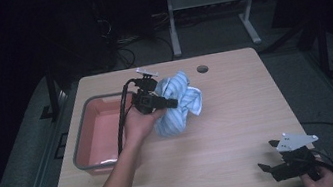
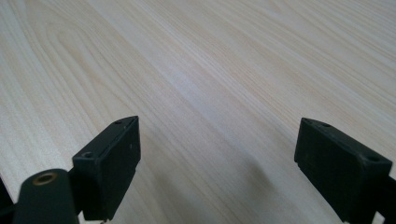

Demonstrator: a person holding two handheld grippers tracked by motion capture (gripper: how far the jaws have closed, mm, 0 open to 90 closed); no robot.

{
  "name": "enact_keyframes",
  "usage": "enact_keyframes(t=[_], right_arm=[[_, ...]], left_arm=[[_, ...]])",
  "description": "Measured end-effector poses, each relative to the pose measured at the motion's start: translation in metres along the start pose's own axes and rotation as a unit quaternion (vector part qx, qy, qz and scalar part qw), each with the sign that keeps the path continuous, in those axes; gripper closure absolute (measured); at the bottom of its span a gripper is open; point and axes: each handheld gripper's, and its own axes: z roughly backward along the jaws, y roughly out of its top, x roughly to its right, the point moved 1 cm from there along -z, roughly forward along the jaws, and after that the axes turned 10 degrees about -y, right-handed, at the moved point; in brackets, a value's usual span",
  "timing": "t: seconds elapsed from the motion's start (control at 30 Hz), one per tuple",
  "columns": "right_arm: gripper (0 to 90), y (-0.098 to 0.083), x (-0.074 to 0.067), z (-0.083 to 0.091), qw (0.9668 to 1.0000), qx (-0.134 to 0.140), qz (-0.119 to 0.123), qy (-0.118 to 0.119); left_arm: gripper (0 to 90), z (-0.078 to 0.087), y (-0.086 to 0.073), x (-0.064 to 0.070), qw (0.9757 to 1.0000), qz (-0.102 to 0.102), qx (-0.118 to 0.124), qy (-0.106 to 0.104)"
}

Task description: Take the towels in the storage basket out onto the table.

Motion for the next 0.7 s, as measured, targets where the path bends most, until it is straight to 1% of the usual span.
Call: enact_keyframes(t=[0.03, 0.1, 0.2, 0.23, 0.27, 0.3, 0.33, 0.4, 0.47, 0.6, 0.67, 0.7], right_arm=[[13.8, 0.0, 0.0, 0.0, 1.0, 0.0, 0.0, 0.0], [13.8, 0.0, 0.0, 0.0, 1.0, 0.0, 0.001, 0.0], [13.9, 0.0, 0.0, 0.0, 1.0, 0.0, 0.001, 0.0], [13.9, 0.0, 0.0, 0.0, 1.0, 0.0, 0.001, 0.0], [13.8, 0.0, 0.001, 0.0, 1.0, 0.001, 0.001, 0.0], [13.8, 0.0, 0.001, 0.0, 1.0, 0.001, 0.001, 0.0], [13.9, 0.0, 0.001, 0.001, 1.0, 0.001, -0.001, -0.001], [13.8, 0.0, 0.001, 0.001, 1.0, 0.002, -0.001, -0.001], [13.8, 0.0, 0.001, 0.001, 1.0, 0.003, -0.004, 0.001], [13.9, 0.0, 0.001, 0.001, 1.0, 0.003, -0.002, 0.001], [13.9, 0.0, 0.001, 0.001, 1.0, 0.003, -0.003, 0.002], [13.9, 0.0, 0.001, 0.001, 1.0, 0.003, -0.003, 0.002]], left_arm=[[69.6, 0.0, 0.0, 0.0, 1.0, 0.0, 0.0, 0.0], [69.6, -0.003, 0.001, -0.001, 0.9999, -0.004, -0.009, 0.006], [69.6, -0.011, 0.002, -0.003, 0.9999, 0.001, -0.012, 0.009], [69.6, -0.011, 0.002, -0.003, 0.9999, 0.001, -0.012, 0.009], [69.6, -0.015, 0.002, -0.004, 0.9998, 0.001, -0.018, 0.013], [69.6, -0.015, 0.002, -0.004, 0.9998, 0.001, -0.018, 0.013], [69.6, -0.019, 0.003, -0.005, 0.9997, 0.001, -0.021, 0.014], [69.6, -0.021, 0.003, -0.006, 0.9997, 0.001, -0.021, 0.014], [69.6, -0.026, 0.004, -0.006, 0.9996, 0.005, -0.023, 0.015], [69.6, -0.031, 0.004, -0.007, 0.9994, 0.004, -0.029, 0.016], [69.5, -0.036, 0.004, -0.009, 0.9994, 0.009, -0.028, 0.019], [69.5, -0.036, 0.004, -0.009, 0.9994, 0.009, -0.028, 0.019]])
